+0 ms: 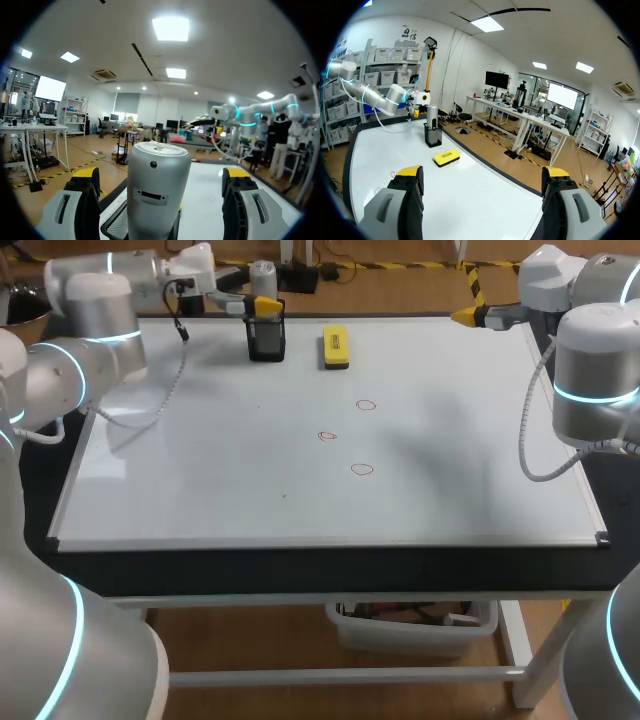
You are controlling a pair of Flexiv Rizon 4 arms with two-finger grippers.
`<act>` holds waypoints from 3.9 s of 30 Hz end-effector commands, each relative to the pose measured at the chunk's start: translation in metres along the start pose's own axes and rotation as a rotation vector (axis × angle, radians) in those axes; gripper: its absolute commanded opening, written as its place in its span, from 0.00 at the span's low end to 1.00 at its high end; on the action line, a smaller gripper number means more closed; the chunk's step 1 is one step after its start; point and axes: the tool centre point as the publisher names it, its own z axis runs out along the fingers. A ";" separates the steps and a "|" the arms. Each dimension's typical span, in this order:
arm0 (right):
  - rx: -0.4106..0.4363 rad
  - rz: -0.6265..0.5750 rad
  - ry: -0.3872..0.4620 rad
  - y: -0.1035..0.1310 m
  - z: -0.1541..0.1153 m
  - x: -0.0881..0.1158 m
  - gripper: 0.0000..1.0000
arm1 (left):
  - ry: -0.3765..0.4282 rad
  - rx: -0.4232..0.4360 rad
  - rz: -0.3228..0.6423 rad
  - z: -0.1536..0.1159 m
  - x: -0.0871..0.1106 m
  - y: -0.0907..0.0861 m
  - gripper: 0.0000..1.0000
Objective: Pick up the inspection probe, press it on each red-marked spot on the whiteboard one by one, put down the probe, pick up the eraser, and wipe off all the red marks.
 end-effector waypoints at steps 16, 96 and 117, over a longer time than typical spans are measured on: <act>0.001 0.000 0.000 0.000 0.000 0.000 1.00 | 0.162 -0.018 -0.023 0.000 -0.020 0.008 0.00; 0.001 0.000 0.000 0.000 0.000 0.000 1.00 | -0.086 0.016 0.160 -0.166 0.070 -0.091 0.00; 0.001 0.000 0.000 0.000 0.000 0.000 1.00 | -0.103 0.013 0.132 -0.172 0.064 -0.075 0.00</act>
